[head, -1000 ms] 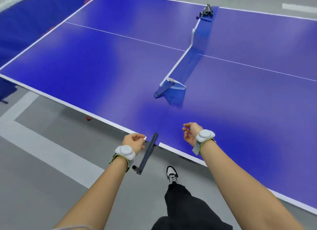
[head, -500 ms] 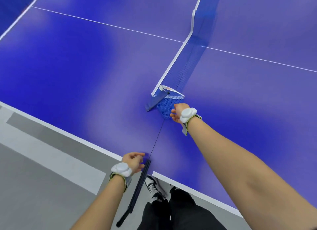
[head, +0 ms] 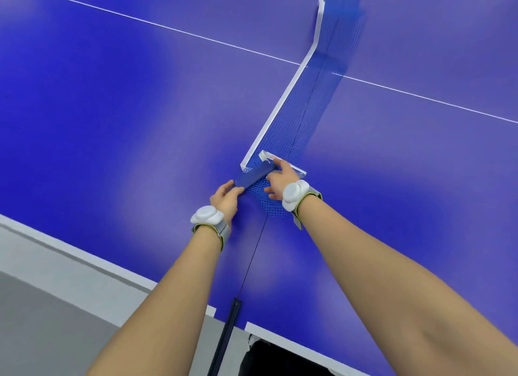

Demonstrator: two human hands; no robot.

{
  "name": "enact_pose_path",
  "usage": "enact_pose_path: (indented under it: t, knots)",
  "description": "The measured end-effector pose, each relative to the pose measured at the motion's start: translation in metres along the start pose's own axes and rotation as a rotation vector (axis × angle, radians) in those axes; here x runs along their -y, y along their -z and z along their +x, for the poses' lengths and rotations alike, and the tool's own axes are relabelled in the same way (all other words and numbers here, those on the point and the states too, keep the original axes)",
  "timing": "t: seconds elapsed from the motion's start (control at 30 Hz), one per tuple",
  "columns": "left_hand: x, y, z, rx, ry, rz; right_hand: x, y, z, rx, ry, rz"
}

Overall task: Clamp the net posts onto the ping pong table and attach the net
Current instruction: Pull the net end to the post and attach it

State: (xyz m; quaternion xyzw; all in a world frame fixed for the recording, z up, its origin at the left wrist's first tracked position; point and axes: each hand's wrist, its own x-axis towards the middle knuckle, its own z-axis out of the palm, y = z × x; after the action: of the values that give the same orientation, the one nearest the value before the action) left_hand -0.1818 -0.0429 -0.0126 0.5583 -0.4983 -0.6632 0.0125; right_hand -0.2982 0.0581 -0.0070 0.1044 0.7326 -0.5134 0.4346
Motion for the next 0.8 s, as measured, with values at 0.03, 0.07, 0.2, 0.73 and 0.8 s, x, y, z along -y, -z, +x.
enact_pose_path:
  t: [0.03,0.07,0.2,0.73,0.8]
  knots:
    - [0.000,0.000,0.000,0.002,0.006,-0.012,-0.003,-0.004,0.002,0.013,0.013,-0.039]
    - [0.002,0.002,-0.001,0.018,0.019,-0.039,-0.006,-0.008,0.001,0.006,0.027,-0.064]
    - [0.012,0.009,-0.015,0.107,0.077,-0.186,-0.015,-0.014,-0.002,-0.081,0.086,-0.028]
    - [0.063,0.076,-0.057,-0.045,0.229,-0.282,-0.063,-0.036,-0.047,-0.029,0.132,0.043]
    - [0.061,0.088,-0.075,-0.053,0.228,-0.306,-0.064,-0.037,-0.063,-0.006,0.147,0.081]
